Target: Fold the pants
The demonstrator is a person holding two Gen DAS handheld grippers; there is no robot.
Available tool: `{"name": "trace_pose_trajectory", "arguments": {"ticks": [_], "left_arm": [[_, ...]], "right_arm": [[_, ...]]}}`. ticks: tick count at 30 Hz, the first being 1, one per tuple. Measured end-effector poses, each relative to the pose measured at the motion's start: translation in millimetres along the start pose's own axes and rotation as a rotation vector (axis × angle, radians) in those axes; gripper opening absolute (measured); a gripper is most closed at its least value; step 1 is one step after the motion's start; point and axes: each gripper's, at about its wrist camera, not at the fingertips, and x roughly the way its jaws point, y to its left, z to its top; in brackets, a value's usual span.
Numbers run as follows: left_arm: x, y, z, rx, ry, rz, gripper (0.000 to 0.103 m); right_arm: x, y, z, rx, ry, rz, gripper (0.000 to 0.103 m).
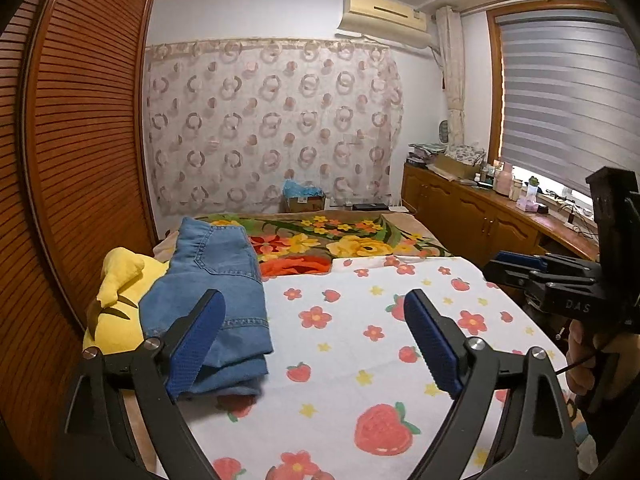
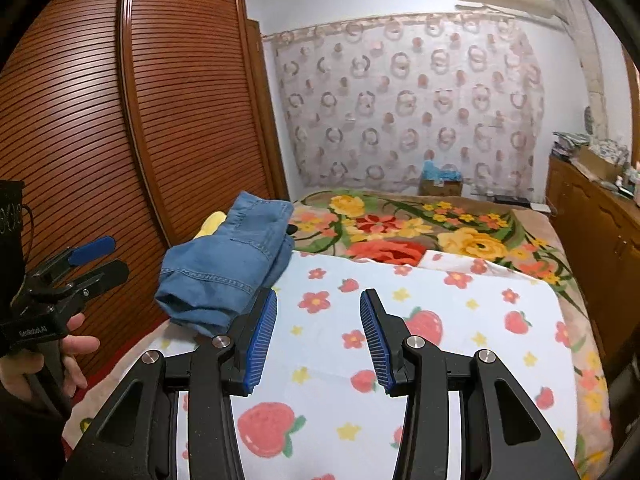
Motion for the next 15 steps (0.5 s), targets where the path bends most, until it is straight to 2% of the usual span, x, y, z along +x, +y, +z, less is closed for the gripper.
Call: {"name": "trace_pose_trajectory", "arguments": {"ticks": [2,4,7,12,15], "left_arm": [[-3,-8,-3,0.0,0.005,-0.004,0.091],[-7,-14,-5,0.003,0.011,-0.009,0.091],[-12,-22,-8,0.001,0.014,-0.021,0.091],[-19,-38,-12,0.015,0.035,0.01,0.091],[-23,-44,-16,0.014,0.042,0.015,0.091]], "right_arm": [[-10,1,-4,0.004,-0.007,-0.016,0.045],[-20,4,-7,0.009,-0.013,-0.028,0.054],[-34,9,-11,0.01,-0.025,-0.048,0.056],[-58,17,-16,0.008,-0.048,-0.077,0.064],[-73,18,-21,0.012,-0.059,-0.091,0.066]]}}
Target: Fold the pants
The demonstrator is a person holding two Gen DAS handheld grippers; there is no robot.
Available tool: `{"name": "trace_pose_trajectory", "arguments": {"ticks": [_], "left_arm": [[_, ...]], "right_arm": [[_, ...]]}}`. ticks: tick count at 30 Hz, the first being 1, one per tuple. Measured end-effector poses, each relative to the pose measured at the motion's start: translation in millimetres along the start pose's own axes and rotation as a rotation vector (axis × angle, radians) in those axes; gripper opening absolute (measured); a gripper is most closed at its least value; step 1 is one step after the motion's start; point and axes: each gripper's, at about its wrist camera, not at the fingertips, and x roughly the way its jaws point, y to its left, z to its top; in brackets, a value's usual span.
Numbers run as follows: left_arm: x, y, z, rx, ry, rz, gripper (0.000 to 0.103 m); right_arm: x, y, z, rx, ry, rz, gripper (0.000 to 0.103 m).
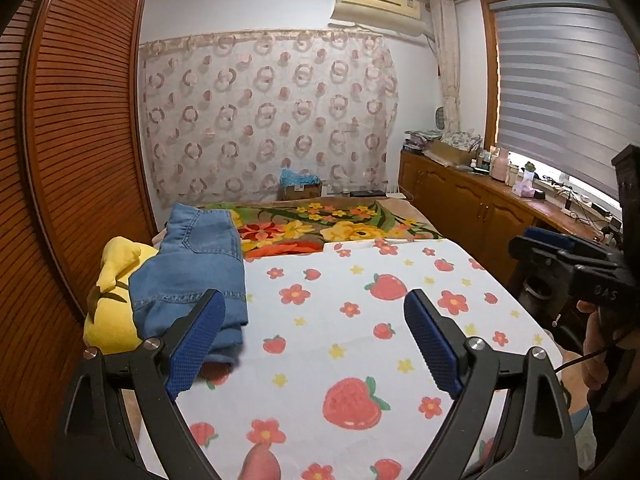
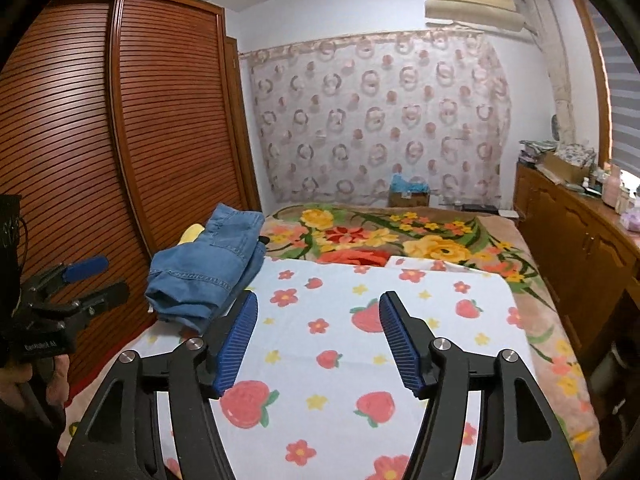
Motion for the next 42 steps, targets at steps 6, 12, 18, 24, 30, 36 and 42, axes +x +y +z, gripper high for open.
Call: {"name": "trace_pose_trajectory", "arguments": {"ticks": [6,12,18,24,30,36,42], "left_arm": [[-3,-8,-6,-0.009,-0.004,-0.01,0.091],[-9,-14,-7,-0.011,-0.013,-0.005,0.091],[-24,-18,-1,-0.007,-0.047,0.015,0.091],[-36,-20,4,0.001,-0.07,0.034,0.091],[-46,-23,7,-0.002,-0.094,0.033,0.091],[-47,-23,7,-0.008,-0.096,0.042,0.091],[-47,-22,6,-0.022,-0.088,0.052,0.091]], "right_arm": [[-19,5,-5,-0.015,-0.014,-0.017,0.066],[-36,7,-8,-0.01,-0.039,-0.045,0.066],[-49,11,-9,-0.009,-0.069,-0.063,0.066],[-58,14,-14,-0.01,-0.091,-0.078,0.066],[-62,14,-19,-0.007,-0.102,-0.094,0.066],[-63,12,-21,-0.008,-0.104,-0.095,0.066],[-63,10,-21,-0.006,-0.103,-0.095,0.066]]}}
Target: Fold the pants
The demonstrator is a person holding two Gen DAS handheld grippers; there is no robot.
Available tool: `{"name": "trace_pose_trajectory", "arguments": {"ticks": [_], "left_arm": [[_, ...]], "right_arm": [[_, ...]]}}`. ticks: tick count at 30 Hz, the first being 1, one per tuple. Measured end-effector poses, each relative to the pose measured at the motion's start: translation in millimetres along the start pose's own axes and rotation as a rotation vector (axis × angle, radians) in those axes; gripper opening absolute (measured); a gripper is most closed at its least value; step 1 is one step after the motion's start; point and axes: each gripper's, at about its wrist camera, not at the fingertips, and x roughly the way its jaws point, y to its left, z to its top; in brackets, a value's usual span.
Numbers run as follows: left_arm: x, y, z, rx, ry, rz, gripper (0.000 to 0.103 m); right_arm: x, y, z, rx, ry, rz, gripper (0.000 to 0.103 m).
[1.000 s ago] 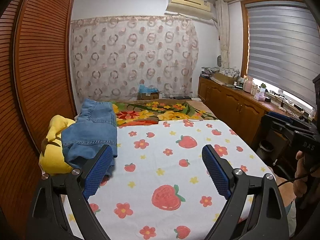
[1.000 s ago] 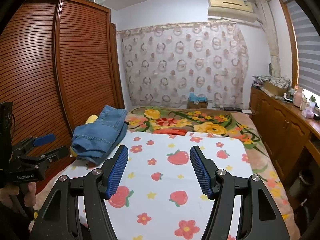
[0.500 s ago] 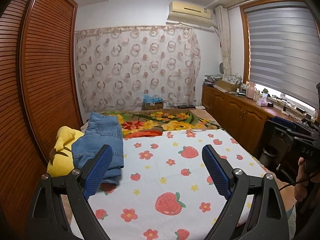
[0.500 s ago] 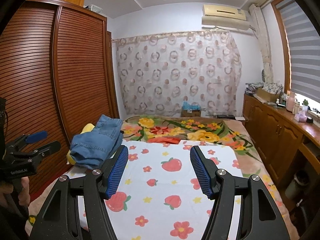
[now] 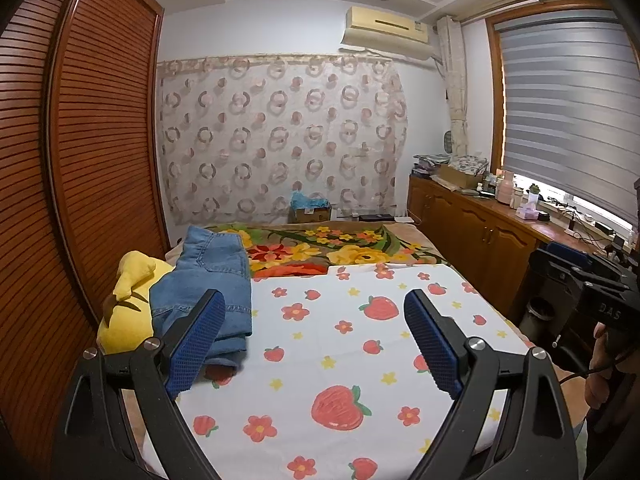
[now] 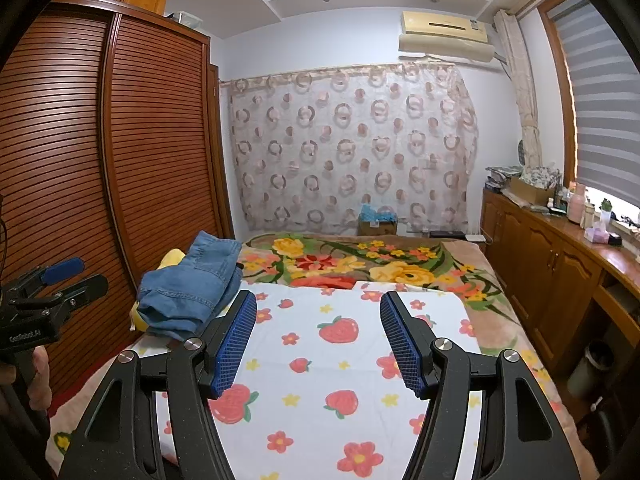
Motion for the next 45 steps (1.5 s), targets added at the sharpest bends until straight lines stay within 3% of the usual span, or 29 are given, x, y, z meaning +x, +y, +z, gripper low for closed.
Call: {"name": "trace_pose_trajectory", "arguments": {"ticks": [45], "left_arm": [[0.9,5.6,3.1,0.001,0.005,0.002,0.091]], "right_arm": [[0.5,-1.8,-1.7,0.001,0.005,-0.002,0.067]]}}
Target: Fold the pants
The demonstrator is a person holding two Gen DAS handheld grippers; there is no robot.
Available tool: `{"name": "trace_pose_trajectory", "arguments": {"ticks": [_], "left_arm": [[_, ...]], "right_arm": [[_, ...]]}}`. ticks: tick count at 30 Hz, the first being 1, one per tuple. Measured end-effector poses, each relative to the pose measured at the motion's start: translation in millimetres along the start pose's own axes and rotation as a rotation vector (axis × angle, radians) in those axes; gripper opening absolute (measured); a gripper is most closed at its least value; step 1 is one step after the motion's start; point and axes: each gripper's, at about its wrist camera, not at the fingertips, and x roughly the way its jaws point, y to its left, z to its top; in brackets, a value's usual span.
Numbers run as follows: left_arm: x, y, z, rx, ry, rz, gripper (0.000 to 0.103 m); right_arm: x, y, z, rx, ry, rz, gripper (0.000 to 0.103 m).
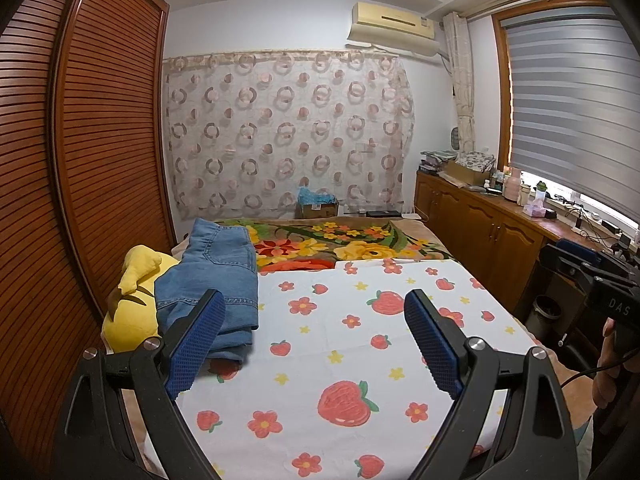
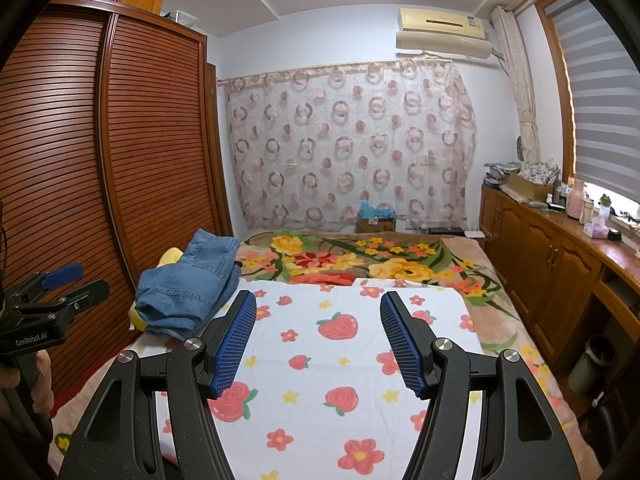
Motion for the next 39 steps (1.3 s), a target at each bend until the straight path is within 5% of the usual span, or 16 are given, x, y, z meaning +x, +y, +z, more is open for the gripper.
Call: {"name": "trace_pose_trajectory", "arguments": {"ticks": [39], "left_arm": [[-0.2,0.3,0.5,0.001,-0.001,-0.001,0.091]], "right_arm": [[1.6,3.6,-0.9,0.003,-0.001,-0.002,0.067]]}}
